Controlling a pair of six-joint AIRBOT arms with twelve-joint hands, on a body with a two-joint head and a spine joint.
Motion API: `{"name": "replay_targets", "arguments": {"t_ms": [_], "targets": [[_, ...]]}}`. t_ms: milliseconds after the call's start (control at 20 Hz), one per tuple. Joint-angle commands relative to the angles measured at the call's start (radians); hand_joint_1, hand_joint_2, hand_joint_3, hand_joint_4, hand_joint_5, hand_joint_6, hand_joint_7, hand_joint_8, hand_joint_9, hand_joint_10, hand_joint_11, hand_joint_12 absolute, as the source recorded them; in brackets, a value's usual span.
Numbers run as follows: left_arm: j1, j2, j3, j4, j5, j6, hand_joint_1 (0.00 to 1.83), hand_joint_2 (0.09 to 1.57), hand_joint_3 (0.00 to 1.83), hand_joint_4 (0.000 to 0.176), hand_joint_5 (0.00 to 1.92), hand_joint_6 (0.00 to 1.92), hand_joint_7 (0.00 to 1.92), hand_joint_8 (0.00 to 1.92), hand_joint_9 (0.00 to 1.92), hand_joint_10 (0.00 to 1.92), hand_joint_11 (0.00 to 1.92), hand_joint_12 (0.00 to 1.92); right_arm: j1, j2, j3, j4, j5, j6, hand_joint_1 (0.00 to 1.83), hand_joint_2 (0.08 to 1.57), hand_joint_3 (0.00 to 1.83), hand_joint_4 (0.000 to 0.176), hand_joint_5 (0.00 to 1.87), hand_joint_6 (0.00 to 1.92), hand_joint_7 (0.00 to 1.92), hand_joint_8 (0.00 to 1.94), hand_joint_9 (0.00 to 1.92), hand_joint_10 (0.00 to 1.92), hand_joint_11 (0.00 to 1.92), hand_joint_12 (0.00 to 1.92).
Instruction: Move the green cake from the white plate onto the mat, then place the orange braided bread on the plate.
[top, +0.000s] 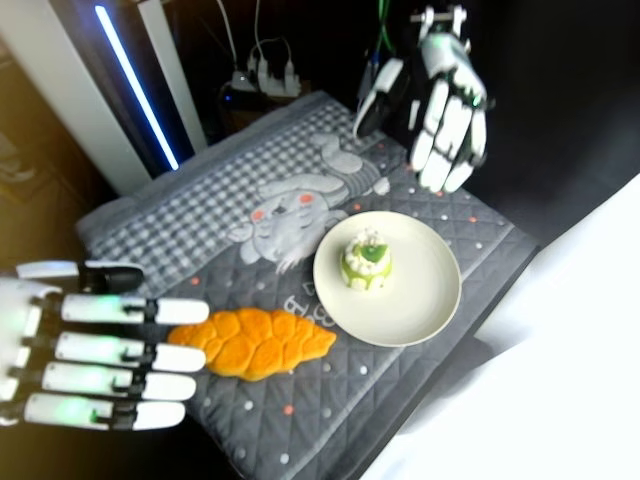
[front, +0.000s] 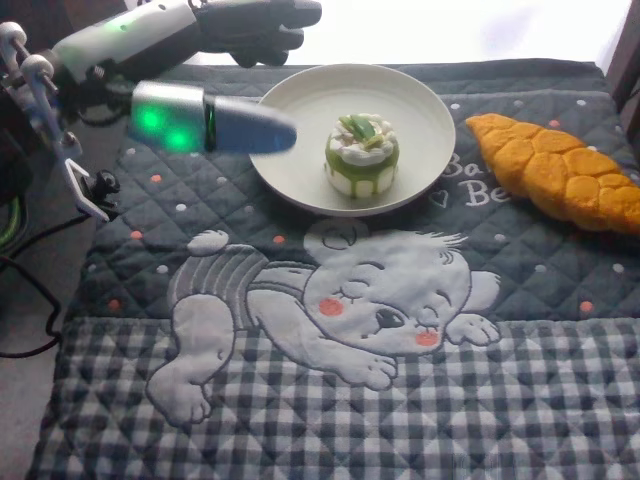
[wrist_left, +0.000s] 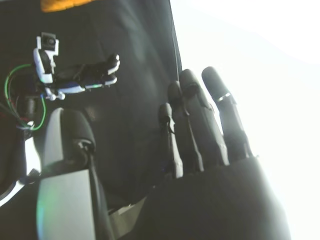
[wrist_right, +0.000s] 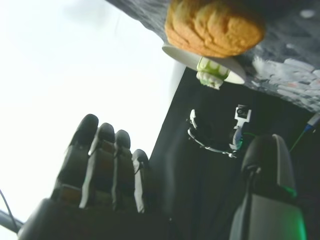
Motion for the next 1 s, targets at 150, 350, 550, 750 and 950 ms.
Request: {"name": "replay_targets", "arguments": {"t_ms": [150,350,550,750,950], "targets": [[-0.008,0.051,-0.006,-0.053,-0.107,-0.030,0.31,0.86,0.00,0.136,0.33,0.01,0.43,0.00,0.57,0.01,0.11,1.13,0.229,-0.100,0.053,-0.182,-0.067,0.005,0.68,0.83,0.02,0.000,0.06,0.00,0.27,0.00,0.31,0.16,0.00,1.92],[-0.093,0.033,0.016,0.041,-0.013,-0.038,0.45,0.84,0.00,0.101,0.30,0.00,0.47,0.01,0.56,0.01,0.08,1.11,0.229,-0.101,0.053,-0.188,-0.072,0.005,0.73,0.78,0.00,0.001,0.07,0.01,0.28,0.01,0.31,0.15,0.00,1.92],[-0.141,0.026,0.029,0.137,0.049,-0.078,0.58,0.75,0.00,0.084,0.32,0.01,0.48,0.00,0.54,0.00,0.10,1.13,0.229,-0.098,0.049,-0.188,-0.071,0.006,0.66,0.76,0.00,0.014,0.06,0.00,0.26,0.00,0.29,0.13,0.00,1.92],[-0.168,0.005,0.055,0.219,0.093,-0.140,0.60,0.75,0.00,0.092,0.36,0.01,0.48,0.00,0.56,0.00,0.01,1.37,0.229,-0.066,0.014,-0.181,-0.014,0.005,0.64,0.78,0.00,0.031,0.08,0.00,0.27,0.00,0.30,0.13,0.00,1.92],[-0.199,-0.016,0.068,0.326,0.139,-0.195,0.66,0.85,0.00,0.071,0.36,0.00,0.50,0.00,0.59,0.00,0.13,1.00,0.229,-0.034,-0.019,-0.166,0.046,0.005,0.51,0.80,0.01,0.076,0.12,0.02,0.33,0.01,0.36,0.09,0.00,1.92]]}}
